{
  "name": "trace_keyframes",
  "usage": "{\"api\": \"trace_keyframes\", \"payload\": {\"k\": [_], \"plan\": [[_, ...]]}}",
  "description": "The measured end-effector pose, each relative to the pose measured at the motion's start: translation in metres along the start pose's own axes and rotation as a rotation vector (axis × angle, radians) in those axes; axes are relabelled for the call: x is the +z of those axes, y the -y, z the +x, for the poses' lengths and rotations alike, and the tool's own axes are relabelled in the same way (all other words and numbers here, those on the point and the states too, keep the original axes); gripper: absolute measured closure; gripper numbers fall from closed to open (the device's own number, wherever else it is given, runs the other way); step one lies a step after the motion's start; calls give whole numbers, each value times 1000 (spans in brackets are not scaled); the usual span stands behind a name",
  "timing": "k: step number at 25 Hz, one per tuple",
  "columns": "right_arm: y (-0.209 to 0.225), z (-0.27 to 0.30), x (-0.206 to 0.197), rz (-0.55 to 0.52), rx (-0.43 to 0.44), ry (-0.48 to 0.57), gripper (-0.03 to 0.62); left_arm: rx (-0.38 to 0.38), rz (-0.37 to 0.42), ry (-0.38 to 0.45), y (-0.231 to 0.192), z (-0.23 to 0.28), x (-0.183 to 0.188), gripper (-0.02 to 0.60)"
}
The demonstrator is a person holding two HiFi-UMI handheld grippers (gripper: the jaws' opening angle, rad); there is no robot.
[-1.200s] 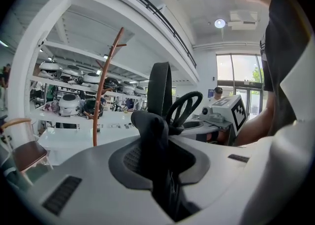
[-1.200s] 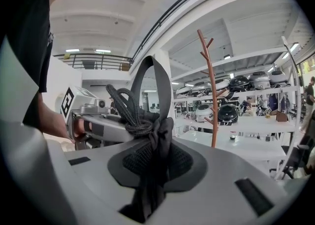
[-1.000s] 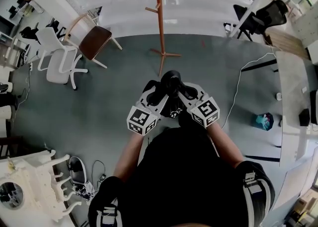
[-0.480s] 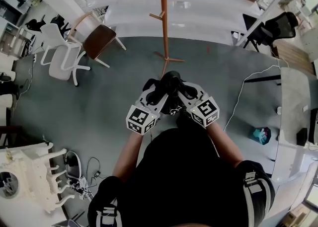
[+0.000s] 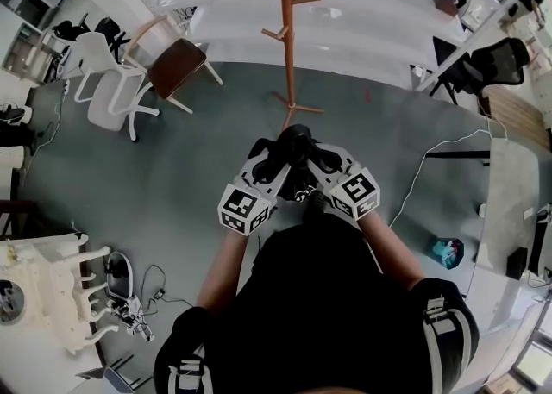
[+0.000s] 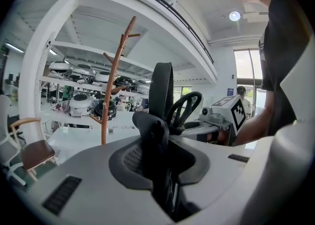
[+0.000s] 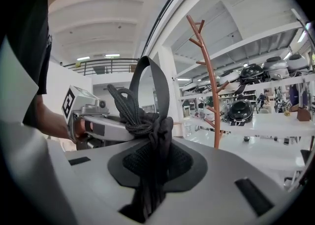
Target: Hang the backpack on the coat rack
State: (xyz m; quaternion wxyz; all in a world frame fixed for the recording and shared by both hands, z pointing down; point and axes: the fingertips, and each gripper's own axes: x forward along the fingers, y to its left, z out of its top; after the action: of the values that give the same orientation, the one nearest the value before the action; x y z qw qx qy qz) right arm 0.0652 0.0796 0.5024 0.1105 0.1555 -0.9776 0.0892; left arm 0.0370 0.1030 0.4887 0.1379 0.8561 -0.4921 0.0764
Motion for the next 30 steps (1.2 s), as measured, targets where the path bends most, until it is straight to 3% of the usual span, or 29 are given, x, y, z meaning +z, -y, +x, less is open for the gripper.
{"api": "trace_keyframes", "payload": {"k": [16, 30], "plan": [[78, 1, 0, -10, 87, -20, 514, 100, -36, 13, -14, 75, 12, 497], [118, 13, 15, -33, 46, -2, 514, 80, -13, 17, -36, 108, 31, 497]]}}
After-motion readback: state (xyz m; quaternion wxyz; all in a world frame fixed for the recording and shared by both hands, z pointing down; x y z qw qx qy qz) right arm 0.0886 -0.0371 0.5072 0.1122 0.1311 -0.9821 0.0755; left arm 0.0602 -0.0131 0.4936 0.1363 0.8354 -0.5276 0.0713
